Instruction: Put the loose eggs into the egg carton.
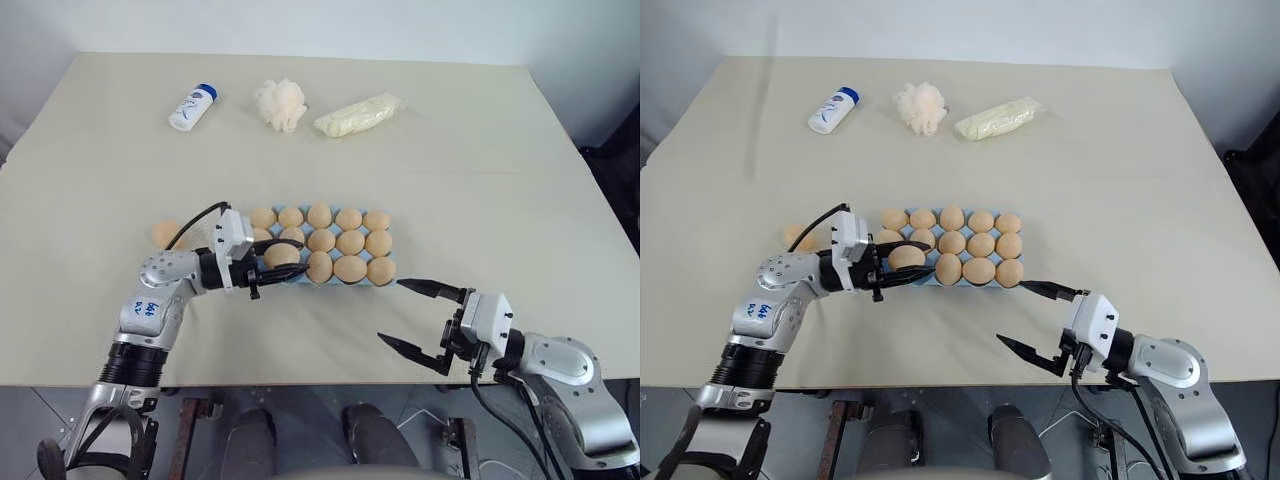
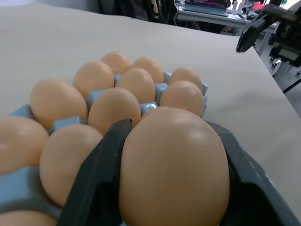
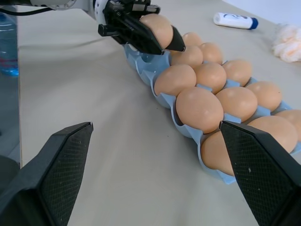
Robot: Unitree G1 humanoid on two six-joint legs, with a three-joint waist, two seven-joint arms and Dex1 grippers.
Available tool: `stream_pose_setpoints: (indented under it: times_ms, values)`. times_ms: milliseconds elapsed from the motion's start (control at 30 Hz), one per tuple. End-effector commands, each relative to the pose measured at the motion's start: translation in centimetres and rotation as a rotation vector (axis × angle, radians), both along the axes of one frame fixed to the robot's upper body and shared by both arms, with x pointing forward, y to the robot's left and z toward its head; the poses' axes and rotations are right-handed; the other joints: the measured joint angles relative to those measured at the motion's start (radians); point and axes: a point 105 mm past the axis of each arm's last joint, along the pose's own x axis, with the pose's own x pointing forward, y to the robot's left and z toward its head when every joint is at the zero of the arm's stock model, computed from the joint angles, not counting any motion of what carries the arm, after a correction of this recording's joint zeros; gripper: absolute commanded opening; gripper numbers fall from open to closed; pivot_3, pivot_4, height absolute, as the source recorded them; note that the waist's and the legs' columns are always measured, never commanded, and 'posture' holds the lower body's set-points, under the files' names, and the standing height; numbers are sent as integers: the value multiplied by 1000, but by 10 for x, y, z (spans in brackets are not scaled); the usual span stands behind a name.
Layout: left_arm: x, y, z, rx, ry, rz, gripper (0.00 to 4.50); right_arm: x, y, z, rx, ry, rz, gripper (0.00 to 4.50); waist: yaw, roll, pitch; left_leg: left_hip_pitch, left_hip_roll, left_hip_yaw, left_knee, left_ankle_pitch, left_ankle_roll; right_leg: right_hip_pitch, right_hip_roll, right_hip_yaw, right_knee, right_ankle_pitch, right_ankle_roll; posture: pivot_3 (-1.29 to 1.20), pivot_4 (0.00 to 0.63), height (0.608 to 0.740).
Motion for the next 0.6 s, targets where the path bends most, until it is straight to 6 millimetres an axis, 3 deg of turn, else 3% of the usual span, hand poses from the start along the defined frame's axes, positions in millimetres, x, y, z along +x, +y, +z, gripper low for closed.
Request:
stream_pose_setpoints:
  times_ms: [33, 133, 233, 333, 467, 600]
  values:
    - [3, 4, 10, -6, -57, 11, 3367, -3, 1, 10, 10, -41, -6, 4500, 4, 0, 0, 0, 0, 0, 1, 0, 0, 0, 0, 0, 0, 0, 0, 0, 150, 740]
    - [3, 5, 7, 3, -68, 11, 4278, -3, -1, 9, 7, -38, -4, 4500, 12, 0, 0, 0, 0, 0, 1, 1, 1, 0, 0, 0, 1, 0, 0, 0, 150, 740]
    - [0, 7, 10, -4, -83, 8, 4278, -3, 0, 12, 11, -38, 23, 4500, 14, 0, 0, 0, 0, 0, 2, 1, 1, 0, 0, 0, 2, 0, 0, 0, 150, 740]
    - [-1, 22, 21, -35, -102, 54, 4278, -2, 4, 19, 38, -43, 50, 4500, 12, 0, 0, 0, 0, 0, 2, 1, 1, 0, 0, 0, 2, 0, 0, 0, 150, 740]
    - [-8, 85, 41, -84, -173, 319, 4401, 3, 15, 35, 98, -81, 128, 4500, -10, 0, 0, 0, 2, 0, 0, 1, 1, -1, 1, 0, 3, 0, 0, 0, 150, 740]
    - [-31, 125, 24, -47, -135, 482, 4401, 6, 21, 36, 107, -76, 165, 4500, -12, 0, 0, 1, 2, -2, -1, 0, 0, -1, 0, -2, 3, 0, 0, 0, 150, 740]
